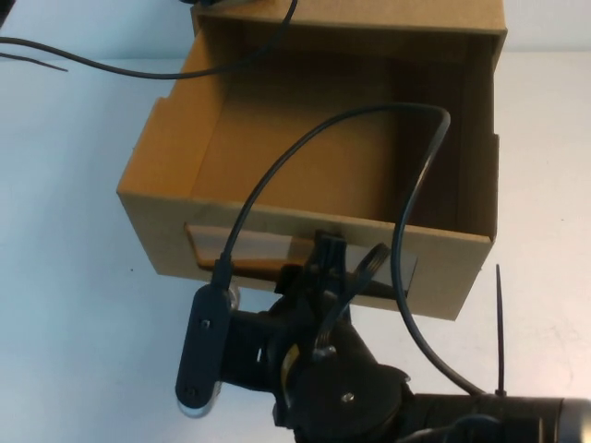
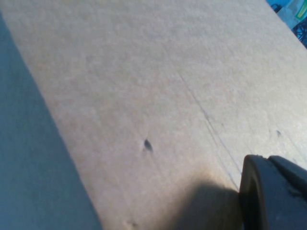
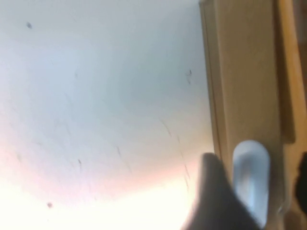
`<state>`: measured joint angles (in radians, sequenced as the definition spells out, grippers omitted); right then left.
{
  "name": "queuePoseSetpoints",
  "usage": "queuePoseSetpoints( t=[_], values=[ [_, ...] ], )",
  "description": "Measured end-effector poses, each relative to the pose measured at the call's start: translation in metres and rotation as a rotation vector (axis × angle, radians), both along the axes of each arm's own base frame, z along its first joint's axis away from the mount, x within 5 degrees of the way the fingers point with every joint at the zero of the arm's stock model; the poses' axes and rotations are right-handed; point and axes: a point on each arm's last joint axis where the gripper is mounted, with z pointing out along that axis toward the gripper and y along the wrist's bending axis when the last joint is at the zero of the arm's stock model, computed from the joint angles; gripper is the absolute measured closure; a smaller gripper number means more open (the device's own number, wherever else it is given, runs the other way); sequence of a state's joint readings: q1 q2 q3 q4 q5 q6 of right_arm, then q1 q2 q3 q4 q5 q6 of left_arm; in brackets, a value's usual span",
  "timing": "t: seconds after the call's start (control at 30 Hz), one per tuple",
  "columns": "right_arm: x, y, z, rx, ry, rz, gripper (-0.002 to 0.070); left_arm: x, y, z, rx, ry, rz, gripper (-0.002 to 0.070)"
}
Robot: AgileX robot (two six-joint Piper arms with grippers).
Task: Open the shoe box
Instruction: 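Pull the top drawer of the cardboard box fully open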
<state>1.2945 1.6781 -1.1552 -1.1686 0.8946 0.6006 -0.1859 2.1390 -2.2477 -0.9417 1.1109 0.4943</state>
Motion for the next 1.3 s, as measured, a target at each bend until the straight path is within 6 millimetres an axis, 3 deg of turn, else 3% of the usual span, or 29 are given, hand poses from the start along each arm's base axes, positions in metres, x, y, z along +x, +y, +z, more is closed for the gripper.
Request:
queuePoseSetpoints(
  t=[0.1, 0.2, 0.53, 0.67, 0.77, 0.9, 1.03, 1.3],
  values=[
    [-0.003, 0.005, 0.003, 0.012, 0.004, 0.079, 0.0261, 0.000, 0.000, 0.000, -0.003, -0.005, -0.005, 0.0680],
    [-0.008, 0.006, 0.016, 0.043, -0.004, 0.173, 0.0208, 0.000, 0.000, 0.000, 0.002, -0.018, -0.012, 0.0680],
    [-0.031, -0.019, 0.078, 0.257, 0.033, 0.351, 0.0193, -0.004, 0.003, 0.012, 0.049, -0.089, -0.010, 0.0680],
    [-0.039, -0.034, 0.103, 0.368, 0.020, 0.394, 0.0277, -0.012, 0.005, 0.025, 0.098, -0.113, -0.027, 0.0680],
    [-0.043, -0.045, 0.117, 0.412, 0.002, 0.398, 0.0421, -0.022, 0.008, 0.041, 0.111, -0.138, -0.021, 0.0680],
    [-0.047, -0.063, 0.135, 0.464, -0.026, 0.393, 0.0624, -0.046, 0.015, 0.078, 0.094, -0.209, 0.005, 0.0680],
    [-0.050, -0.085, 0.151, 0.498, -0.061, 0.360, 0.0676, -0.071, 0.027, 0.111, 0.111, -0.277, 0.051, 0.0680],
    [-0.051, -0.151, 0.171, 0.499, -0.086, 0.106, 0.0687, -0.131, 0.050, 0.165, 0.219, -0.403, 0.162, 0.0680]
  ],
)
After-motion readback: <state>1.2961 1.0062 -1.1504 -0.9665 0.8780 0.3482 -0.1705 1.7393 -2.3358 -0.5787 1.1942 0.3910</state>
